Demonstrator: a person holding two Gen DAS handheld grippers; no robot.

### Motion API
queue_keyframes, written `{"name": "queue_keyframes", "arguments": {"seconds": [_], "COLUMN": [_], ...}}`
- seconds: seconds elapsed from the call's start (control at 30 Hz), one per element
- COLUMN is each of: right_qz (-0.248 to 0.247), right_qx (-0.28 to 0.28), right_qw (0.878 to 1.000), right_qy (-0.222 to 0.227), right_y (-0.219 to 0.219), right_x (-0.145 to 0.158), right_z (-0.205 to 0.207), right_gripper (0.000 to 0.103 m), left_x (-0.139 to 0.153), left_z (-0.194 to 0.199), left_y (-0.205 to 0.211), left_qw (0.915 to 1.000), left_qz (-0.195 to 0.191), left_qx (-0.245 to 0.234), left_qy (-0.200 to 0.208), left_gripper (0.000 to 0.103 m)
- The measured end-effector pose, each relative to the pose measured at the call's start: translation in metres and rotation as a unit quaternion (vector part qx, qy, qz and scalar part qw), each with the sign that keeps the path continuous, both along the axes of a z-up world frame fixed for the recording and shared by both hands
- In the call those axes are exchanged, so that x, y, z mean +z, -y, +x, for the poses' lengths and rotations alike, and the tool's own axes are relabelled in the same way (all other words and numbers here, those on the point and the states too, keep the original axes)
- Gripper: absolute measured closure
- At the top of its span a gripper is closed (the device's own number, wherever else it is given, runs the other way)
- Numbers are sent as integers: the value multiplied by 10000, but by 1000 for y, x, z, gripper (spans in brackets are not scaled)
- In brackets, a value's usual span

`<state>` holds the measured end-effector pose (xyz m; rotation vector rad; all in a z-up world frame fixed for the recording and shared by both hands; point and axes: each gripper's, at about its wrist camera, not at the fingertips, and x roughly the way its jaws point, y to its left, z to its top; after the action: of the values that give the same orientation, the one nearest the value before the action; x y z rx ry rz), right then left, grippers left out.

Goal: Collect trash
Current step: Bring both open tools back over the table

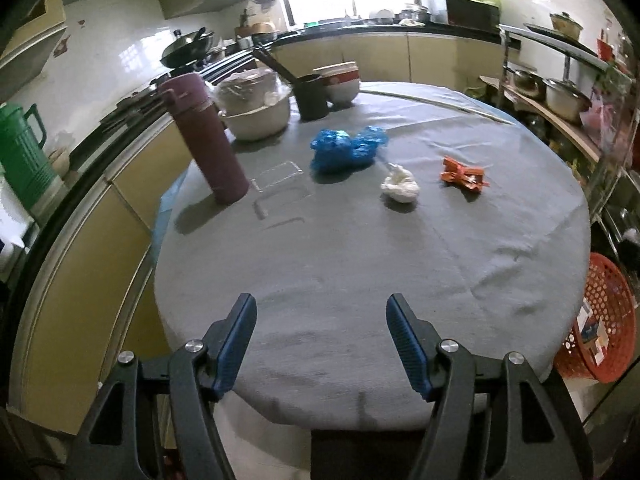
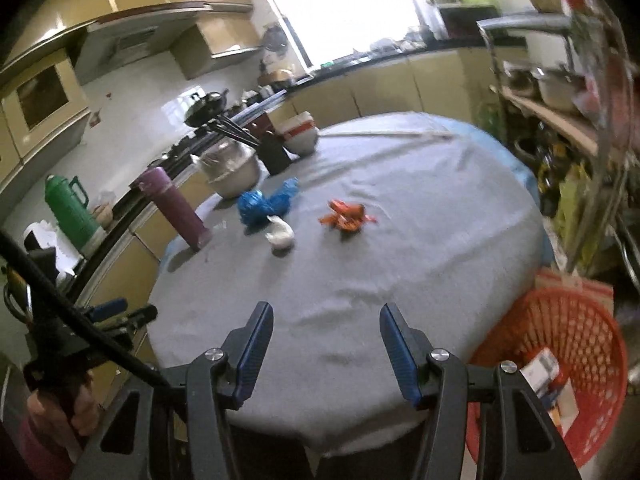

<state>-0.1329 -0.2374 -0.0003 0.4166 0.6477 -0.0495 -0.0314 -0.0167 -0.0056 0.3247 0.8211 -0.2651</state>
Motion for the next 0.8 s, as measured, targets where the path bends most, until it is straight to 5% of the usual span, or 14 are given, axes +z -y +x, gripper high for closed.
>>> {"name": "queue_keyframes", "arguments": {"seconds": [0.17,0.8], "right_qz": [27,116], "right_qx": [130,461], "right_qw": [9998,9981], "right_qy": [164,-397], "right_y": [-17,-41], "right_x": [11,-30], "right_z": [16,43], "right_gripper": [44,46], "left_x": [5,-14], "left_z": [5,21], "left_y": [-15,-21], "left_qw": [9997,9989], "left_qz": [11,269], "left_qx": [183,385], "left_qy": [140,78], "left_gripper": [35,34]}}
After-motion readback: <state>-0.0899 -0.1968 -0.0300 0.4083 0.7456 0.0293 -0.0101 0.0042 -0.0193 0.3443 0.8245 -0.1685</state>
